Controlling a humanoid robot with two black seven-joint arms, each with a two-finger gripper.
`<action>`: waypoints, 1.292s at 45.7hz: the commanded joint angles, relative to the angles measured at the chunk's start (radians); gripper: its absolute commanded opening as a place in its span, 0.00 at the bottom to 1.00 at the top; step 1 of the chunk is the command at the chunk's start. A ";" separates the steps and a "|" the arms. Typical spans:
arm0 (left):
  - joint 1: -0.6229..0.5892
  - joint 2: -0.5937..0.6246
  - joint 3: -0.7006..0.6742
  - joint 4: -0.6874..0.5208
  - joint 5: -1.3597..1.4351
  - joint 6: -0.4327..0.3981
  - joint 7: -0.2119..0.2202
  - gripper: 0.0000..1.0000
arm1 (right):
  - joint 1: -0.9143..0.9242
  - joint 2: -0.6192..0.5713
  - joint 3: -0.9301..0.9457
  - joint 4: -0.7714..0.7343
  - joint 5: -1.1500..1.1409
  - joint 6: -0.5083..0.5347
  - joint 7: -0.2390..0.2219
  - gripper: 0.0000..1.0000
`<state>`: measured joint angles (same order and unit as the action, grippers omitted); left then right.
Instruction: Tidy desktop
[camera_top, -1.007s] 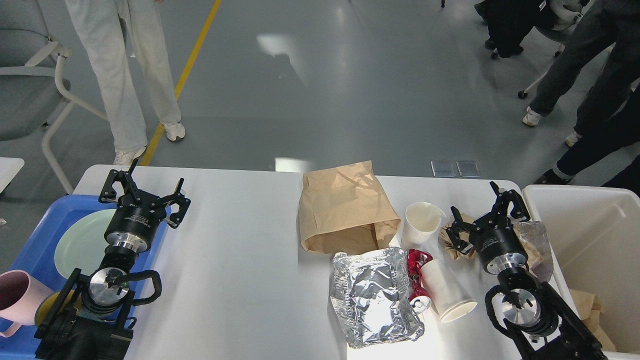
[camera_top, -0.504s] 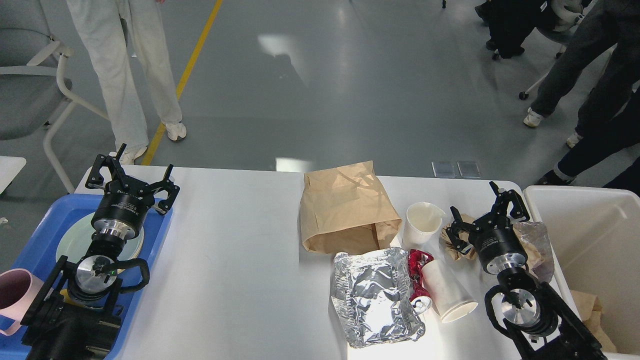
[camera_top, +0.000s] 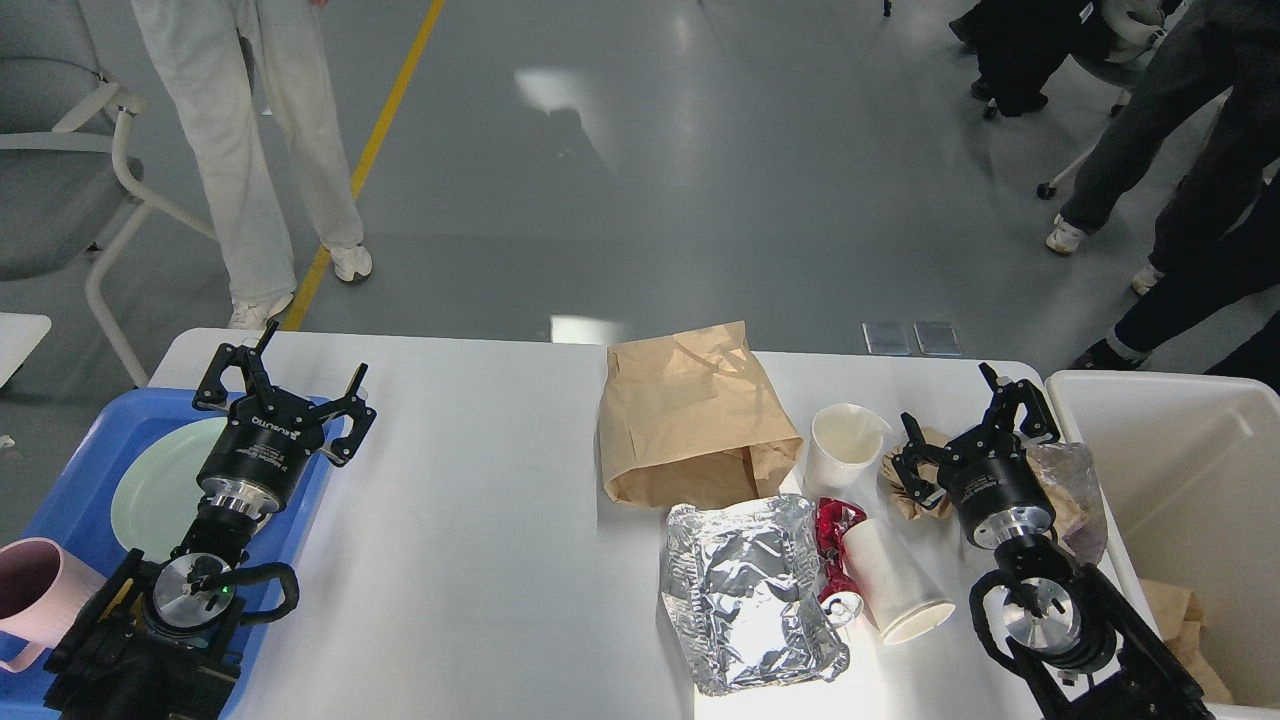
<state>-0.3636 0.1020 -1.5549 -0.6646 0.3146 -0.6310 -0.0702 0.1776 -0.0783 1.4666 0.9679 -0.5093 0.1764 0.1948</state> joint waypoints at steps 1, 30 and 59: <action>0.005 -0.002 0.004 0.000 -0.003 -0.003 -0.069 0.96 | 0.000 -0.001 0.000 0.000 0.000 0.000 0.000 1.00; 0.015 -0.005 0.004 0.000 -0.011 -0.004 -0.092 0.97 | 0.000 -0.001 -0.002 0.000 0.000 0.000 0.000 1.00; 0.015 -0.005 0.004 0.000 -0.011 -0.004 -0.094 0.97 | 0.026 -0.009 -0.002 -0.002 0.000 0.002 -0.012 1.00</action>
<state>-0.3482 0.0967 -1.5508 -0.6642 0.3037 -0.6351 -0.1639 0.1815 -0.0846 1.4639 0.9662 -0.5093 0.1772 0.1856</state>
